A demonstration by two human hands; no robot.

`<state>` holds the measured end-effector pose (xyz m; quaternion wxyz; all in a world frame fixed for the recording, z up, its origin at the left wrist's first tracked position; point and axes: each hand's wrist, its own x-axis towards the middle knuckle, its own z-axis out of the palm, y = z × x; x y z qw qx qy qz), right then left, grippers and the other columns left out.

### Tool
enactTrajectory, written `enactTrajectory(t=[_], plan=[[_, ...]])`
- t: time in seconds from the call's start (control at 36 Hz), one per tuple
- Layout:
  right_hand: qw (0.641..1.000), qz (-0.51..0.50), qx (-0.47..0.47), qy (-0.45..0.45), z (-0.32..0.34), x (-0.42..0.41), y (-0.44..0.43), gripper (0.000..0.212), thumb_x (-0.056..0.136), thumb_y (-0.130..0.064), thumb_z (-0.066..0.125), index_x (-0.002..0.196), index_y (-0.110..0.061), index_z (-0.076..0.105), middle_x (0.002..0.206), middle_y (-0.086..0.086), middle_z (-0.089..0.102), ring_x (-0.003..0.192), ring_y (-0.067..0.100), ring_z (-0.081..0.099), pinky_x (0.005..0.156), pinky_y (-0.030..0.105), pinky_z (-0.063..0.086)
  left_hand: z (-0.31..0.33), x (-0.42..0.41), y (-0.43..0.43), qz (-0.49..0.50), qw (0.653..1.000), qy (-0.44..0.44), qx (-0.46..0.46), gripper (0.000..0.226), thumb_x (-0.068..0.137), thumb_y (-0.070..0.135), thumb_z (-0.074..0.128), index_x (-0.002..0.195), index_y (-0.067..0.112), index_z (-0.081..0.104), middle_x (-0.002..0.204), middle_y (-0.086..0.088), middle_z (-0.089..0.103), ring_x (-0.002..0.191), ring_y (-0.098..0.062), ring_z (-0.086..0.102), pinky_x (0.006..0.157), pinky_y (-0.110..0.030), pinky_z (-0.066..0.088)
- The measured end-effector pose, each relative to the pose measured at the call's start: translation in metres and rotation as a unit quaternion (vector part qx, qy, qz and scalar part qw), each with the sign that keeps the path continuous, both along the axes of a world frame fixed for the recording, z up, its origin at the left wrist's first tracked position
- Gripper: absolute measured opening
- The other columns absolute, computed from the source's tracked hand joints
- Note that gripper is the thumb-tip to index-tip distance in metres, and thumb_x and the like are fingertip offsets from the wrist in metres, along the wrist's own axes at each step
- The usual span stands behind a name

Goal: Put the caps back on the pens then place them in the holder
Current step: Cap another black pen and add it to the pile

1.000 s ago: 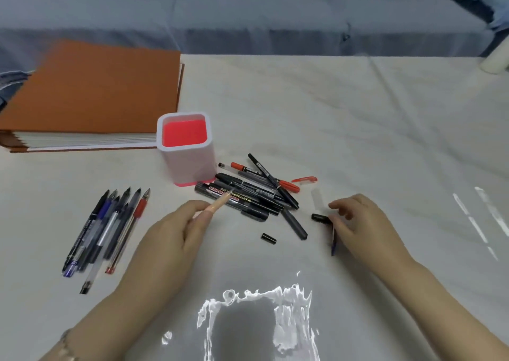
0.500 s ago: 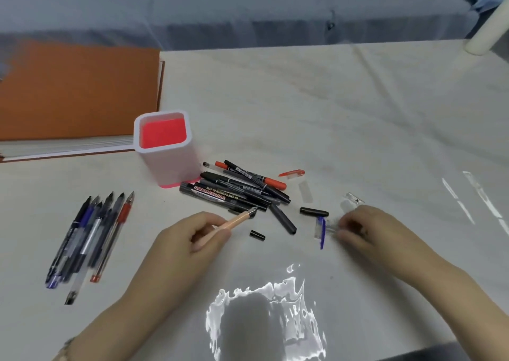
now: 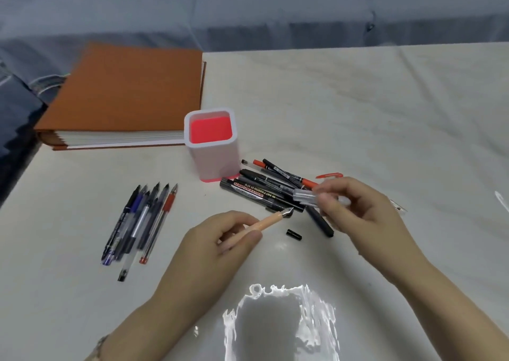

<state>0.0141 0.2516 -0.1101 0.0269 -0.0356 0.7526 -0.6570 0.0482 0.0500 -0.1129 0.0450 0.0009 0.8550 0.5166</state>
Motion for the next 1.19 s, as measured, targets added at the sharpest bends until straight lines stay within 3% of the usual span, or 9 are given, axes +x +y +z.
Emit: enactTrajectory(t=[0.19, 0.36, 0.53, 0.69, 0.81, 0.92, 1.03, 1.08, 1.19], plan=[[1.000, 0.006, 0.026, 0.002, 0.005, 0.002, -0.002, 0.016, 0.076, -0.031, 0.051, 0.070, -0.033, 0.065, 0.069, -0.020, 0.063, 0.051, 0.006, 0.037, 0.048, 0.008, 0.030, 0.001, 0.005, -0.006, 0.006, 1.000, -0.006, 0.002, 0.012, 0.079, 0.024, 0.065, 0.078, 0.036, 0.066, 0.081, 0.013, 0.062, 0.077, -0.004, 0.055, 0.063, -0.007, 0.039], [0.998, 0.015, 0.065, 0.013, 0.006, 0.003, -0.004, 0.015, 0.077, -0.035, 0.051, 0.074, -0.036, 0.065, 0.076, -0.018, 0.061, 0.061, 0.014, 0.041, 0.060, 0.025, 0.034, 0.003, 0.007, -0.004, 0.000, 1.000, 0.000, 0.003, 0.011, 0.080, 0.027, 0.066, 0.079, 0.038, 0.066, 0.083, 0.014, 0.061, 0.077, -0.003, 0.054, 0.063, -0.006, 0.039], [0.993, 0.048, 0.107, 0.032, 0.002, 0.009, -0.005, 0.013, 0.079, -0.036, 0.050, 0.080, -0.036, 0.063, 0.059, -0.014, 0.056, 0.059, 0.024, 0.043, 0.056, 0.025, 0.034, 0.004, 0.007, 0.000, -0.019, 1.000, 0.022, 0.000, 0.017, 0.071, 0.038, 0.057, 0.086, 0.044, 0.061, 0.086, 0.011, 0.062, 0.080, -0.006, 0.055, 0.063, -0.008, 0.040], [0.984, 0.130, 0.113, 0.035, 0.003, 0.012, -0.006, 0.019, 0.070, -0.049, 0.052, 0.085, -0.044, 0.063, 0.078, -0.021, 0.065, 0.066, 0.006, 0.054, 0.062, 0.016, 0.042, 0.005, 0.006, 0.004, -0.044, 0.998, 0.055, 0.006, 0.009, 0.070, 0.034, 0.064, 0.072, 0.042, 0.068, 0.074, 0.006, 0.063, 0.065, -0.007, 0.054, 0.057, -0.009, 0.037], [0.982, 0.158, 0.094, 0.054, 0.001, 0.014, -0.008, 0.021, 0.071, -0.045, 0.051, 0.086, -0.040, 0.065, 0.072, -0.025, 0.063, 0.058, 0.005, 0.056, 0.060, 0.010, 0.041, 0.004, 0.005, 0.011, -0.028, 0.997, 0.071, 0.013, 0.013, 0.065, 0.033, 0.070, 0.078, 0.036, 0.071, 0.069, 0.004, 0.063, 0.059, -0.005, 0.053, 0.055, -0.008, 0.034], [0.979, 0.154, 0.080, 0.106, 0.001, 0.011, -0.006, 0.016, 0.075, -0.037, 0.054, 0.084, -0.036, 0.067, 0.074, -0.020, 0.063, 0.052, 0.005, 0.055, 0.057, 0.010, 0.041, 0.010, -0.002, 0.015, -0.011, 0.998, 0.022, 0.060, 0.012, 0.064, 0.027, 0.079, 0.063, 0.037, 0.072, 0.067, 0.004, 0.066, 0.056, -0.002, 0.052, 0.054, -0.010, 0.036], [0.970, 0.156, 0.092, 0.164, 0.009, 0.006, -0.004, 0.013, 0.077, -0.030, 0.056, 0.083, -0.032, 0.067, 0.074, -0.014, 0.063, 0.053, 0.004, 0.055, 0.056, 0.008, 0.040, 0.025, -0.014, 0.017, -0.037, 0.987, -0.076, 0.137, 0.009, 0.066, 0.021, 0.078, 0.062, 0.015, 0.072, 0.042, 0.004, 0.055, 0.040, -0.001, 0.045, 0.044, -0.009, 0.033], [0.962, 0.162, 0.110, 0.190, 0.012, 0.004, -0.004, 0.010, 0.078, -0.030, 0.057, 0.083, -0.032, 0.066, 0.076, -0.006, 0.064, 0.054, 0.003, 0.056, 0.057, 0.007, 0.041, 0.028, -0.017, 0.013, -0.058, 0.976, -0.132, 0.161, 0.033, 0.057, 0.038, 0.073, 0.064, 0.006, 0.071, 0.041, 0.006, 0.051, 0.035, -0.004, 0.036, 0.038, -0.011, 0.028], [0.946, 0.198, 0.189, 0.172, -0.001, 0.003, -0.010, 0.020, 0.080, -0.043, 0.055, 0.094, -0.033, 0.064, 0.079, -0.018, 0.065, 0.066, -0.003, 0.059, 0.063, 0.003, 0.038, 0.022, -0.014, 0.002, -0.075, 0.982, -0.158, 0.075, 0.041, 0.063, 0.045, 0.071, 0.071, 0.005, 0.071, 0.050, -0.001, 0.054, 0.043, -0.013, 0.035, 0.043, -0.017, 0.028]])
